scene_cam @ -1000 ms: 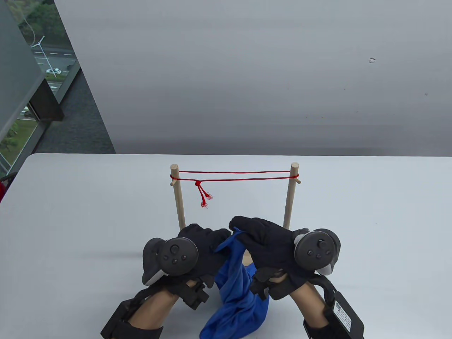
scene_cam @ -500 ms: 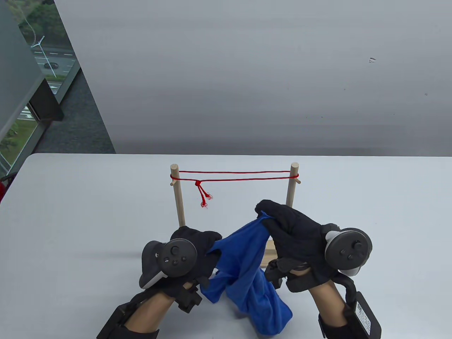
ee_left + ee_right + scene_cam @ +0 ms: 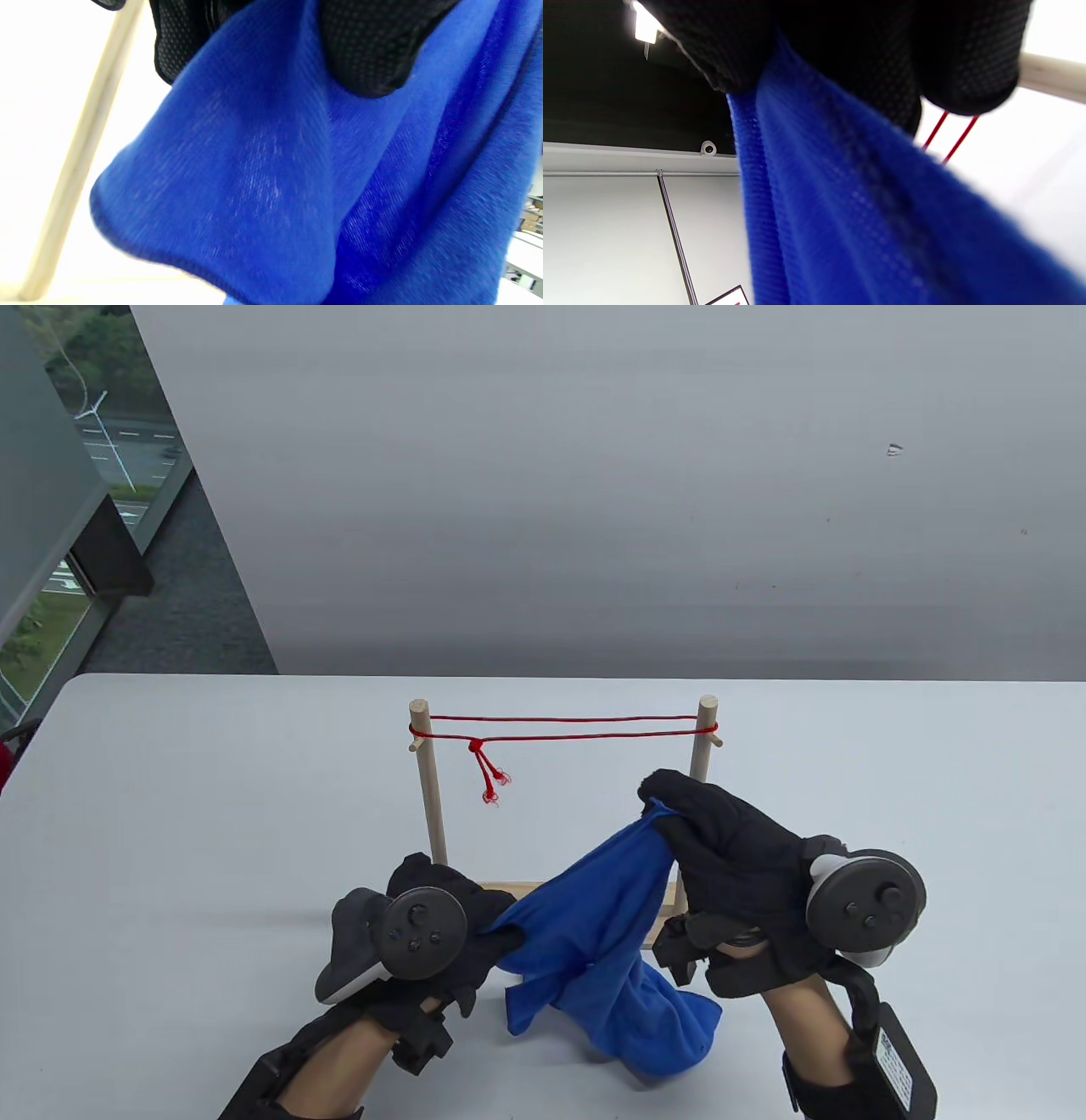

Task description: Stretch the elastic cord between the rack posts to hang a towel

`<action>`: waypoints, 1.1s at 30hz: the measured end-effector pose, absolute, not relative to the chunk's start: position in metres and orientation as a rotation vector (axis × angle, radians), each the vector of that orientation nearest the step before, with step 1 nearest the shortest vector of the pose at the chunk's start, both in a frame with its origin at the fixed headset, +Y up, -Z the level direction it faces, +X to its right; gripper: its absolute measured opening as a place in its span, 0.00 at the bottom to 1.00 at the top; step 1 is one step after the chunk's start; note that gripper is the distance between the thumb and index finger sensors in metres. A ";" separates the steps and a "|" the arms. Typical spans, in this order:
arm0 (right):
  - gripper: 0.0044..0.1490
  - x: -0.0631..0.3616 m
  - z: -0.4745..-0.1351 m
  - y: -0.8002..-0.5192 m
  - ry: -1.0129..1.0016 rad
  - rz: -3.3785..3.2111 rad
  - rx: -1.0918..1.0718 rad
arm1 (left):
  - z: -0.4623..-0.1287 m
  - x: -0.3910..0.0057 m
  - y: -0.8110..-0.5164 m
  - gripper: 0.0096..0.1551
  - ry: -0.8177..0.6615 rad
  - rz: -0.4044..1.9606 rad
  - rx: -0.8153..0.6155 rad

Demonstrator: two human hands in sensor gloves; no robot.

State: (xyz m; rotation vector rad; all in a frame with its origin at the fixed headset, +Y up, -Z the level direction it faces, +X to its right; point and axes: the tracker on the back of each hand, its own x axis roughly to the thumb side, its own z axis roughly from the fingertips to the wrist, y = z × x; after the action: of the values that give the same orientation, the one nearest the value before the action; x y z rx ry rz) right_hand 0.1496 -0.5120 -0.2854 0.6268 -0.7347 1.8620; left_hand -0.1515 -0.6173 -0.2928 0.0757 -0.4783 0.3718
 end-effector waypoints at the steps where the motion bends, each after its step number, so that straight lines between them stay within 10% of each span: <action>1: 0.25 0.151 -0.286 -0.511 -0.744 1.848 0.615 | -0.293 -0.152 -0.619 0.23 -0.477 0.364 0.058; 17: 0.25 0.169 -0.285 -0.488 -0.832 1.868 0.586 | -0.292 -0.181 -0.621 0.23 -0.310 0.230 0.100; 33: 0.25 0.203 -0.283 -0.484 -0.905 2.233 0.491 | -0.277 -0.226 -0.557 0.21 -0.216 0.322 0.499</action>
State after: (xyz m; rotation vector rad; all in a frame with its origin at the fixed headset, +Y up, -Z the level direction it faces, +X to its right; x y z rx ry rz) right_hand 0.2033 -0.4840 -0.2826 0.4909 -0.9049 2.2328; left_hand -0.2262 -0.5568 -0.2767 0.4994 -0.2162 0.3225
